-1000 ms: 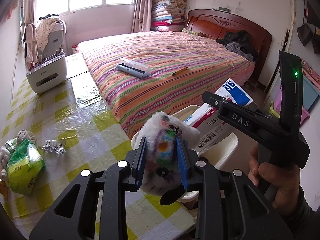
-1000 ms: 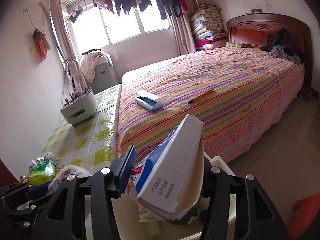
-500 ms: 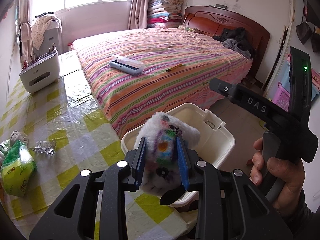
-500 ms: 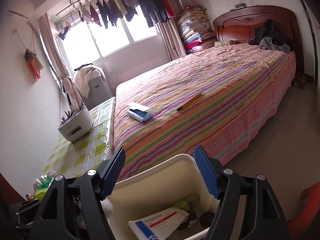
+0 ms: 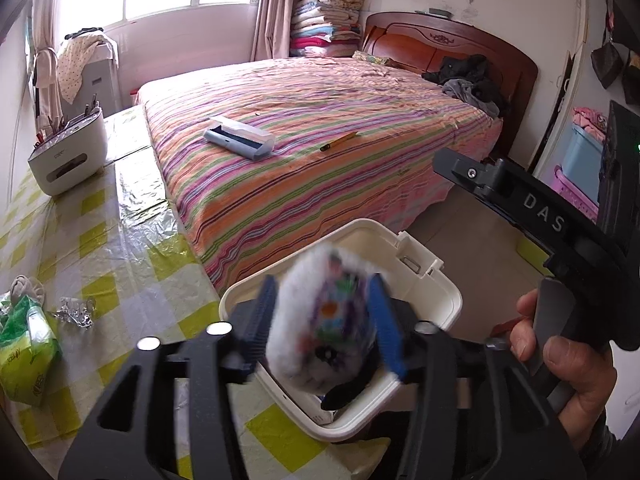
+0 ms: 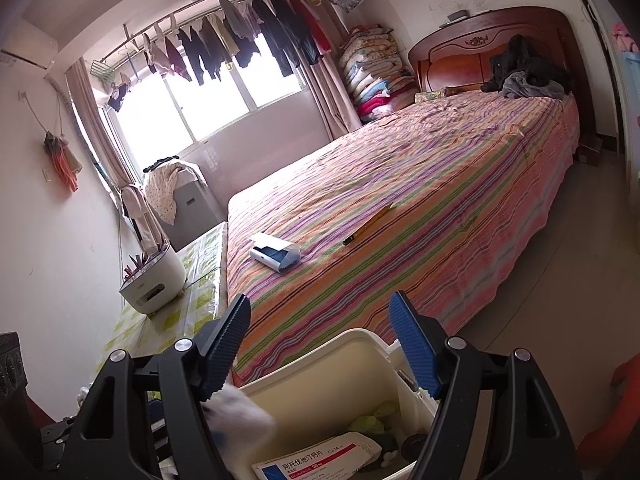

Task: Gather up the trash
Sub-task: 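Open the right tool to drop the box while the left tool drops the colorful plush into the bin, then move both open tools back over the items on the table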

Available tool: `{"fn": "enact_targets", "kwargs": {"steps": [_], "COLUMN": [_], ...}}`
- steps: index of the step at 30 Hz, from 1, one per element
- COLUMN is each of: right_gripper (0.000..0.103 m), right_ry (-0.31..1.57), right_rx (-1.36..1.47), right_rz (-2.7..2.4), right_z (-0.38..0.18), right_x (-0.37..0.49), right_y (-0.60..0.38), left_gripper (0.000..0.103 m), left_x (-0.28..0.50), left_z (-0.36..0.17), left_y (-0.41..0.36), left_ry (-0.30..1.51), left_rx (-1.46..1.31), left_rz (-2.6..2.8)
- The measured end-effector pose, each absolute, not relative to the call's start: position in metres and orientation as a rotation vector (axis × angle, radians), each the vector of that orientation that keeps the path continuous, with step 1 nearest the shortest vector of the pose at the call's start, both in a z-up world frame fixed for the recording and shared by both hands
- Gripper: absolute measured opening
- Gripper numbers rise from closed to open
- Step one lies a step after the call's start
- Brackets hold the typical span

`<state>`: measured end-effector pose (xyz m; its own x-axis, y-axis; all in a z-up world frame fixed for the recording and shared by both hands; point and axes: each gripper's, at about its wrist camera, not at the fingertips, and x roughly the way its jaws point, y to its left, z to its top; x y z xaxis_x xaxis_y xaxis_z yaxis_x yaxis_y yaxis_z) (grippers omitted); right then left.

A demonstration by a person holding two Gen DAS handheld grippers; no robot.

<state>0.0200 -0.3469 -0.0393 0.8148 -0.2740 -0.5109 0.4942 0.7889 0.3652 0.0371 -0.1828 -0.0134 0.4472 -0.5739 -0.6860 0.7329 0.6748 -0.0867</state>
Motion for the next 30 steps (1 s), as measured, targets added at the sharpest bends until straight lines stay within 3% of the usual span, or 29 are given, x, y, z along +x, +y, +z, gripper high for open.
{"fn": "enact_targets", "kwargs": {"steps": [1, 2, 5, 30], "right_gripper": [0.07, 0.07, 0.07, 0.076], "right_ry": [0.455, 0.455, 0.458, 0.593], "right_rx": [0.512, 0.511, 0.511, 0.424], "right_rz": [-0.43, -0.433, -0.437, -0.27], "right_z": [-0.039, -0.039, -0.04, -0.055], "right_x": [0.02, 0.02, 0.02, 0.089], "right_y": [-0.347, -0.348, -0.348, -0.253], "left_gripper": [0.078, 0.084, 0.089, 0.091], "left_x": [0.036, 0.035, 0.032, 0.082], "left_z": [-0.011, -0.008, 0.0, 0.007], "left_y": [-0.182, -0.181, -0.176, -0.035], "left_ry": [0.739, 0.722, 0.682, 0.652], "left_rx": [0.227, 0.219, 0.219, 0.135], "left_rz": [-0.818, -0.813, -0.802, -0.513]}}
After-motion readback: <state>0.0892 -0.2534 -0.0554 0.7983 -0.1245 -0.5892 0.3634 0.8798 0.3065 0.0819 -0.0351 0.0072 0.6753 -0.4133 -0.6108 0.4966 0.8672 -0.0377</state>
